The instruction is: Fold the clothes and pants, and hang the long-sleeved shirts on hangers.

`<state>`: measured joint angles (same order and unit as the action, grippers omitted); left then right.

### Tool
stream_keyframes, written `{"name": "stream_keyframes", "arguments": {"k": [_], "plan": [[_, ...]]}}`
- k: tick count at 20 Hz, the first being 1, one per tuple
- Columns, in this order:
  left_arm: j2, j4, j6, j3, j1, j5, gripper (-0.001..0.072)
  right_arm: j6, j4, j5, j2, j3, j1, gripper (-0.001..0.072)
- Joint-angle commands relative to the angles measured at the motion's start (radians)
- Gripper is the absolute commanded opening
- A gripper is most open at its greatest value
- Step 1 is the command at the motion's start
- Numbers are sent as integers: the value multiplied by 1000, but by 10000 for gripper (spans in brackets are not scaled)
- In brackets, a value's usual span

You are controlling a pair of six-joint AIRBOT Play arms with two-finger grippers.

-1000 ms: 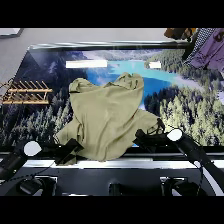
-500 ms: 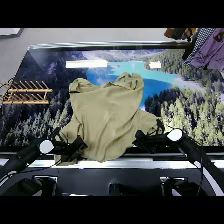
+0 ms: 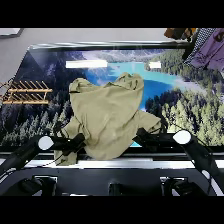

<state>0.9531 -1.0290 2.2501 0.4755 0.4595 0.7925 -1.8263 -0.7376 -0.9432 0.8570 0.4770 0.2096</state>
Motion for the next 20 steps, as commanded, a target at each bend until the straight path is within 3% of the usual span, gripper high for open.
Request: {"name": "stream_keyframes", "arguments": {"k": [1,4,6,9,11,14,20], "plan": [[-87,-53,-105,74,-16,204,17,-99,-94,-130,-124,45,0,22],[-247,-127,-69,82,13,447,17,-236,-183,-392,-327,48,0,22],[-344,-149,-16,83,57,576,17,-393,-230,-546,-496,48,0,21],[-396,-122,57,102,142,576,17,-624,-227,-613,-687,48,0,21],[-353,-119,54,142,162,501,16,-667,-234,-566,-682,48,0,21],[-206,-117,-29,248,119,444,16,-667,-246,-401,-543,48,0,21],[211,-52,-262,502,-95,445,16,-525,-281,-77,-55,158,0,22]]}}
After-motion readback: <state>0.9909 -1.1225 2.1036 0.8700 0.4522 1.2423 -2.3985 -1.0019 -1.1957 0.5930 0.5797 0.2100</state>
